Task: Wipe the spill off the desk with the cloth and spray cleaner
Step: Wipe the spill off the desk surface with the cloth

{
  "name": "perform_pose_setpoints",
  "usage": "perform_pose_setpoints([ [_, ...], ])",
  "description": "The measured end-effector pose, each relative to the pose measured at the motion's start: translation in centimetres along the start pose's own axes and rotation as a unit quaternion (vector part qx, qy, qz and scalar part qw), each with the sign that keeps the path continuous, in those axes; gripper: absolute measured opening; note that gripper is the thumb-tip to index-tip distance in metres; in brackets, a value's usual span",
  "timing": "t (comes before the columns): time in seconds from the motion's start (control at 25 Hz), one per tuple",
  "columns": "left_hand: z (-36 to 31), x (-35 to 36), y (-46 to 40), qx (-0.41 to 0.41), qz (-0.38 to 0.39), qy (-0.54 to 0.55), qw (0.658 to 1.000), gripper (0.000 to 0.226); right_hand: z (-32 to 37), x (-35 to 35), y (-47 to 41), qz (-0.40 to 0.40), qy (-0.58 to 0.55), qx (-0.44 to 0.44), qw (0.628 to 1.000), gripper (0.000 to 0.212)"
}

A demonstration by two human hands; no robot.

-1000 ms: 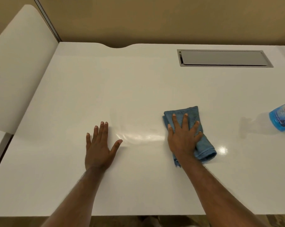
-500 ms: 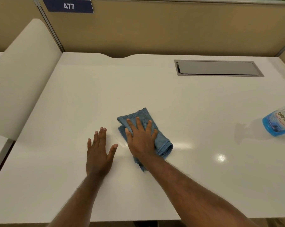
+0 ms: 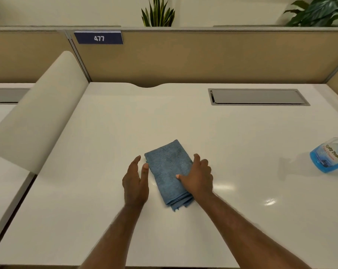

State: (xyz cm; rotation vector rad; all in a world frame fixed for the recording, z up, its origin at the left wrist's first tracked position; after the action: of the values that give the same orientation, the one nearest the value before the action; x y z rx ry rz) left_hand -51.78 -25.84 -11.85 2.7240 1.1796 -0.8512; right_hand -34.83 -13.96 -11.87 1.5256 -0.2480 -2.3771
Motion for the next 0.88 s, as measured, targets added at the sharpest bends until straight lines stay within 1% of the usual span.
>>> perform_pose_setpoints([
  [0.04, -0.2, 0.1, 0.1, 0.003, 0.002, -0.005, 1.0, 0.061, -0.3, -0.2, -0.1, 0.006, -0.011, 0.019, 1.0, 0.083],
  [0.2, -0.6, 0.4, 0.7, 0.016, 0.015, -0.021, 1.0, 0.062, -1.6, -1.5, -1.7, 0.039, -0.052, 0.037, 0.997, 0.05],
  [0.32, -0.8, 0.2, 1.2, 0.022, 0.016, -0.022, 0.999, 0.058, -3.6, -2.6, -2.2, 0.03, -0.069, 0.041, 0.996, 0.039],
  [0.4, -0.7, 0.0, 1.4, 0.025, 0.013, -0.022, 0.999, 0.057, -5.6, -3.4, -2.3, 0.012, -0.088, 0.05, 0.995, 0.039],
  [0.64, 0.7, 0.5, 2.3, 0.033, 0.041, -0.058, 0.997, 0.057, -14.4, -6.8, -2.3, -0.05, -0.124, 0.119, 0.984, 0.049],
  [0.76, 1.5, 1.2, 2.6, 0.068, 0.062, -0.085, 0.992, 0.058, -19.5, -9.0, -1.9, -0.086, -0.145, 0.152, 0.974, 0.05],
  [0.88, 2.3, 2.3, 3.1, 0.091, 0.087, -0.124, 0.984, 0.065, -24.2, -11.0, -1.6, -0.116, -0.15, 0.185, 0.964, 0.055],
])
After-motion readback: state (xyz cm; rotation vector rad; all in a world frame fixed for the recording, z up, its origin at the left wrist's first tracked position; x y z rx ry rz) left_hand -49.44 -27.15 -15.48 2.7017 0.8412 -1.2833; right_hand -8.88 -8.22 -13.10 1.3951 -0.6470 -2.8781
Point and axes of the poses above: each hand's wrist, its own y-axis away from the middle knuckle, its own x-axis out of the palm, z = x × y, the point moved 4 cm from there along -y, towards the middle knuckle, and after that the axes turned 6 degrees about x, right-handed, at the moved point
